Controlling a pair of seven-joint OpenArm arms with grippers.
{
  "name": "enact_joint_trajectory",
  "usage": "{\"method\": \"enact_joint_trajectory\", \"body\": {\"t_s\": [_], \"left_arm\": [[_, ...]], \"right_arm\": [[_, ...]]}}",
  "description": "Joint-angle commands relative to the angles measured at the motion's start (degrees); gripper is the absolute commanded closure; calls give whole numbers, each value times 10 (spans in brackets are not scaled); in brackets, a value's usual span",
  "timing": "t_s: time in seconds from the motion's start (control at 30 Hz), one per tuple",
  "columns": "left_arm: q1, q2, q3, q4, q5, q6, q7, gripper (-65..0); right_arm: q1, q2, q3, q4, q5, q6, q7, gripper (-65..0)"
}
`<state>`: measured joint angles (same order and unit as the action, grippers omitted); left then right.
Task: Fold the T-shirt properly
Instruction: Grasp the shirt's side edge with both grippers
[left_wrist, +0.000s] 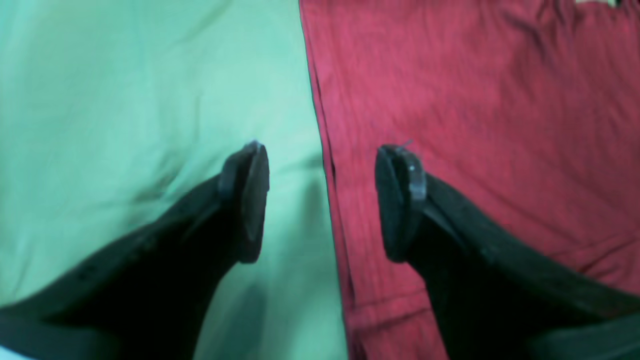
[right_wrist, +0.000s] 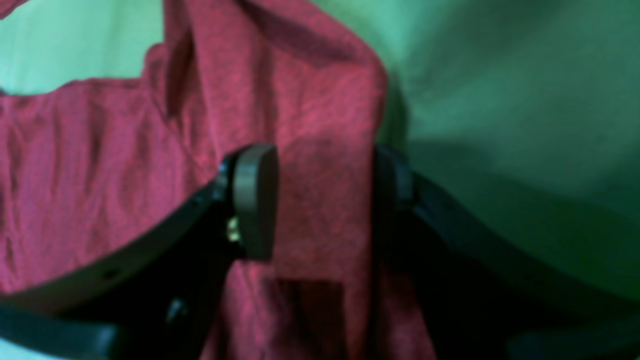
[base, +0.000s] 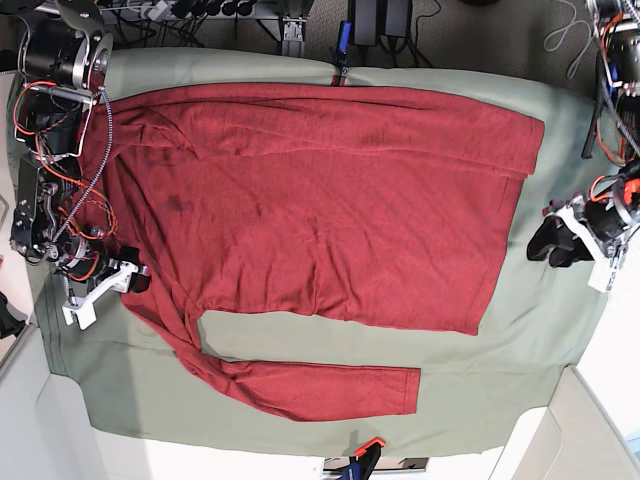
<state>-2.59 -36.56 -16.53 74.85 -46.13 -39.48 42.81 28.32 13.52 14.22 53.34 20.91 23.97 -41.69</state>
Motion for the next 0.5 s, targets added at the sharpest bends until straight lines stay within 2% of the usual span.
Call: {"method": "enact_joint_trajectory", "body": {"t_s": [0.0,0.13,0.2,0.27,0.47], "left_arm": [[-31,-14,11,-13,0,-5,-26,-366],[-130,-9,77,-121,39,-5,-70,-366],[-181,1,100,-179,70,22,-84,-366],[-229,17,115,-237,98,40,-83,-366],[-318,62,145,-390,117,39,-84,-366]], "right_arm": [[13,6,1,7,6,-1,-12,-297],[13,6,1,7,11,3,-32,-297],[13,6,1,7,11,3,-39,-297],[13,6,1,7,10,3,-42,-297],[13,6,1,7,12,3,-44,-297]]}}
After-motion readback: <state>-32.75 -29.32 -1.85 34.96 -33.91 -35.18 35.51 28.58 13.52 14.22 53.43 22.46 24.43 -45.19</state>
